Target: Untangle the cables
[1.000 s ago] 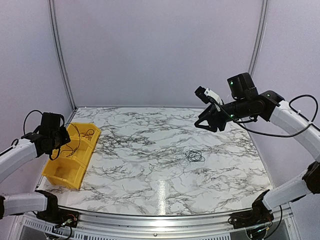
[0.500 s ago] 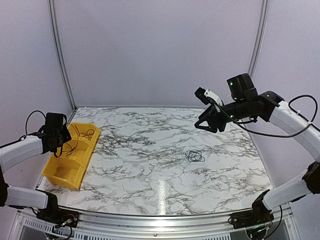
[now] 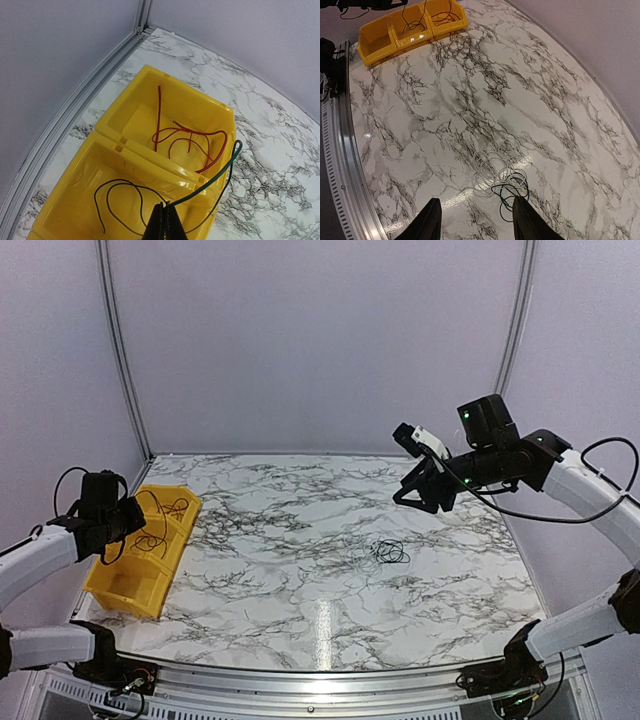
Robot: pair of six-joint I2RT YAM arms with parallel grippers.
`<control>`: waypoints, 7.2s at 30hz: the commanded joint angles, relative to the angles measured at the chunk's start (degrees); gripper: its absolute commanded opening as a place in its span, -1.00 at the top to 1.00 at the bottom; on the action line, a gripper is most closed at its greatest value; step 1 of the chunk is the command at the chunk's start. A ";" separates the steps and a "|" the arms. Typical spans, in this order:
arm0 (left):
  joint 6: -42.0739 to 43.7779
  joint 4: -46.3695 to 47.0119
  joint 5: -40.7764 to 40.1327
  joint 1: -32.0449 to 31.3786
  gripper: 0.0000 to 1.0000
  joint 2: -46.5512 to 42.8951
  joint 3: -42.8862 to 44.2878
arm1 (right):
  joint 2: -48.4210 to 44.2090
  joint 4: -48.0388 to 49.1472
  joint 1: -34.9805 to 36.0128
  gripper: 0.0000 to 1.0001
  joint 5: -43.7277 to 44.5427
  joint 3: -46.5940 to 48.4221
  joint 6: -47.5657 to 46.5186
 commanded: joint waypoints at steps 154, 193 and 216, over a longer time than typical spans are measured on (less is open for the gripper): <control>-12.30 26.49 15.74 -51.82 0.25 75.91 62.27 | 14.91 -0.38 -10.28 1.00 -6.66 58.99 5.42; 7.22 -2.14 4.81 -52.52 -0.20 52.02 67.85 | 8.44 10.36 -9.12 1.00 -1.66 22.95 11.70; 4.25 -1.22 7.05 -52.72 -0.16 64.58 77.82 | 7.60 11.38 -9.14 1.00 -10.17 24.27 17.19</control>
